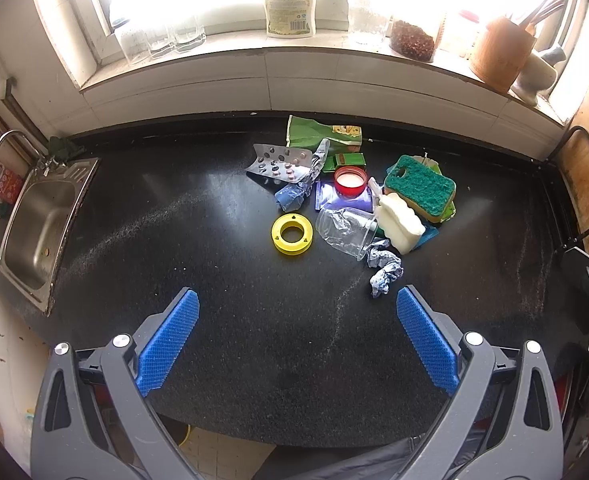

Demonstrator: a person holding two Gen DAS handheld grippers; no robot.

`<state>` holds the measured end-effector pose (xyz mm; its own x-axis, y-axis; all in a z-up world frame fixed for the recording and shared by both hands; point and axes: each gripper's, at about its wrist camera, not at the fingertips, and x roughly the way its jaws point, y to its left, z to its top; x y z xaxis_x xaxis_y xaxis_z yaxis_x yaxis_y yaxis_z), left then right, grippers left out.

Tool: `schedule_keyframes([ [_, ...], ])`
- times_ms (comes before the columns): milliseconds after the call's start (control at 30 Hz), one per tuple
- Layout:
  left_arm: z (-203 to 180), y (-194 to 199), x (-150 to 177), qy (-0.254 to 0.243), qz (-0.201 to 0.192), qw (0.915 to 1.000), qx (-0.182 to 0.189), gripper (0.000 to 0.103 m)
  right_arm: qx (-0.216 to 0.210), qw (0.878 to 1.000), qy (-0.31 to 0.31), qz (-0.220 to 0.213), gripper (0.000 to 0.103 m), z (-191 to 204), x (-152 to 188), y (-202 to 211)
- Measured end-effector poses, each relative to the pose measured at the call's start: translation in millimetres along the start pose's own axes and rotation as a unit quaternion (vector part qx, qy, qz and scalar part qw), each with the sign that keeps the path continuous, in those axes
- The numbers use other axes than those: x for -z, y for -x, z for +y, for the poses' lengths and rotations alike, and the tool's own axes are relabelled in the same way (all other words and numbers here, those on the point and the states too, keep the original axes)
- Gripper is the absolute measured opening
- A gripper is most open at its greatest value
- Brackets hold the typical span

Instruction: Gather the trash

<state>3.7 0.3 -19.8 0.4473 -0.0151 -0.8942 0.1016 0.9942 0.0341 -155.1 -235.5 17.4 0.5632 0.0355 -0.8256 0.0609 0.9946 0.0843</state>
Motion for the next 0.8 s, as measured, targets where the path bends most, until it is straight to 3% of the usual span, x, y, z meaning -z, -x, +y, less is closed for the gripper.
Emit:
schedule_keyframes([
  [800,2.4,-5.9,-4.5,0.0,0.004,1.0,-0.001,0.096,-0.002,1.0,0.001,0.004,0.097,0.5,-4.9,-5.7],
])
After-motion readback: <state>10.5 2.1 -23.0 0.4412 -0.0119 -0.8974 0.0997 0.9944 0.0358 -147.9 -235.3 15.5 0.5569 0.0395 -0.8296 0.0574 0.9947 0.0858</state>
